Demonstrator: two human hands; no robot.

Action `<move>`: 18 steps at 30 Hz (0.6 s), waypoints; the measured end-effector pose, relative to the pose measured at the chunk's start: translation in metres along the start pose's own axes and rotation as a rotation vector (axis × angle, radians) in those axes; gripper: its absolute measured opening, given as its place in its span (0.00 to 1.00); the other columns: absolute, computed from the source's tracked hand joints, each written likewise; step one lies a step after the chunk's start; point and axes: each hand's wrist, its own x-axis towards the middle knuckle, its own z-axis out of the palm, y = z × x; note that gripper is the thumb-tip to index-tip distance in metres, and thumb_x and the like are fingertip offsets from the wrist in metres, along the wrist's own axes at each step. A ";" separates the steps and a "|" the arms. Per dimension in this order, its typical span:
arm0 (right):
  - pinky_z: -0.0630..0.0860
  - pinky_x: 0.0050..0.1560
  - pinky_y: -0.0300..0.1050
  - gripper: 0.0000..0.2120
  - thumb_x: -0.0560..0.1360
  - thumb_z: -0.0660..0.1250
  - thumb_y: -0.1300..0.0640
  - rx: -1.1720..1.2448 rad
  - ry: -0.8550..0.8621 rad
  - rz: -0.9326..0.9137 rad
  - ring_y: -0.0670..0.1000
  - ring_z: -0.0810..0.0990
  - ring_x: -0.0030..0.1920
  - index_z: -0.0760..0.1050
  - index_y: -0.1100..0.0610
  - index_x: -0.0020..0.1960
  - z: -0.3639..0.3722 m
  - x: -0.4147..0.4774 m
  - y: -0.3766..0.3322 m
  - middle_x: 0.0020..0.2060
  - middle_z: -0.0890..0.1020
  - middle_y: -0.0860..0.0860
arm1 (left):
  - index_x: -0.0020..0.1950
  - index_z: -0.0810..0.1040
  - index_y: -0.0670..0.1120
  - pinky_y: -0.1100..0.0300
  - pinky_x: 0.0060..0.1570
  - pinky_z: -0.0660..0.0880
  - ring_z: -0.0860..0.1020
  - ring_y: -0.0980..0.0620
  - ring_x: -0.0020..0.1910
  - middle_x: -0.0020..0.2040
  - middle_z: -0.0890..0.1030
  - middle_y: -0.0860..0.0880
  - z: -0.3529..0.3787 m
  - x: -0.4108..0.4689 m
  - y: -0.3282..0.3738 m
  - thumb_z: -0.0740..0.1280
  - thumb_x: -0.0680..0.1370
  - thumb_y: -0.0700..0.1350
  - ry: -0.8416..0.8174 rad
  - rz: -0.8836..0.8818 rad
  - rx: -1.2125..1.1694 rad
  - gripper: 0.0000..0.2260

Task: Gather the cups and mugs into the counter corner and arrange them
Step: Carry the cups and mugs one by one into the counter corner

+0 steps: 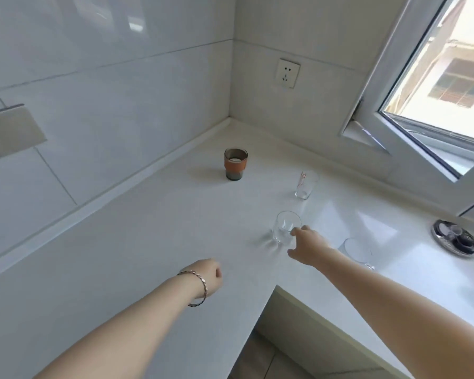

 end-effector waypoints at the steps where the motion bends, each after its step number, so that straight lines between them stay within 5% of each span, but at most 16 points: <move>1: 0.70 0.61 0.46 0.26 0.76 0.63 0.55 0.002 0.002 0.009 0.56 0.68 0.68 0.62 0.55 0.72 -0.003 0.010 0.003 0.68 0.67 0.54 | 0.45 0.75 0.50 0.58 0.58 0.73 0.74 0.49 0.50 0.60 0.79 0.47 -0.004 0.010 0.002 0.56 0.77 0.43 -0.006 0.000 0.002 0.08; 4: 0.69 0.63 0.48 0.32 0.74 0.67 0.51 0.012 0.003 0.031 0.57 0.66 0.68 0.58 0.55 0.73 -0.007 0.040 0.008 0.68 0.66 0.55 | 0.57 0.77 0.46 0.57 0.59 0.73 0.77 0.47 0.56 0.60 0.79 0.47 -0.012 0.033 0.007 0.56 0.78 0.44 -0.020 -0.022 -0.001 0.13; 11: 0.70 0.64 0.49 0.47 0.70 0.72 0.50 0.009 -0.073 -0.027 0.60 0.65 0.70 0.43 0.50 0.77 0.002 0.095 0.014 0.73 0.56 0.56 | 0.59 0.76 0.47 0.59 0.59 0.72 0.76 0.48 0.61 0.62 0.77 0.48 -0.008 0.063 0.002 0.57 0.79 0.44 -0.038 -0.151 -0.021 0.13; 14: 0.70 0.63 0.49 0.44 0.70 0.72 0.51 -0.042 -0.116 -0.115 0.59 0.67 0.69 0.48 0.49 0.77 0.002 0.115 0.019 0.72 0.60 0.55 | 0.57 0.76 0.48 0.59 0.59 0.72 0.76 0.48 0.61 0.62 0.77 0.48 -0.004 0.066 0.005 0.57 0.79 0.43 -0.038 -0.211 -0.049 0.11; 18: 0.75 0.58 0.48 0.39 0.66 0.74 0.52 -0.059 -0.152 -0.204 0.58 0.72 0.63 0.60 0.49 0.72 -0.006 0.131 0.024 0.64 0.67 0.54 | 0.43 0.70 0.52 0.60 0.58 0.72 0.76 0.48 0.59 0.61 0.78 0.48 0.002 0.067 0.005 0.57 0.78 0.42 0.002 -0.287 -0.115 0.07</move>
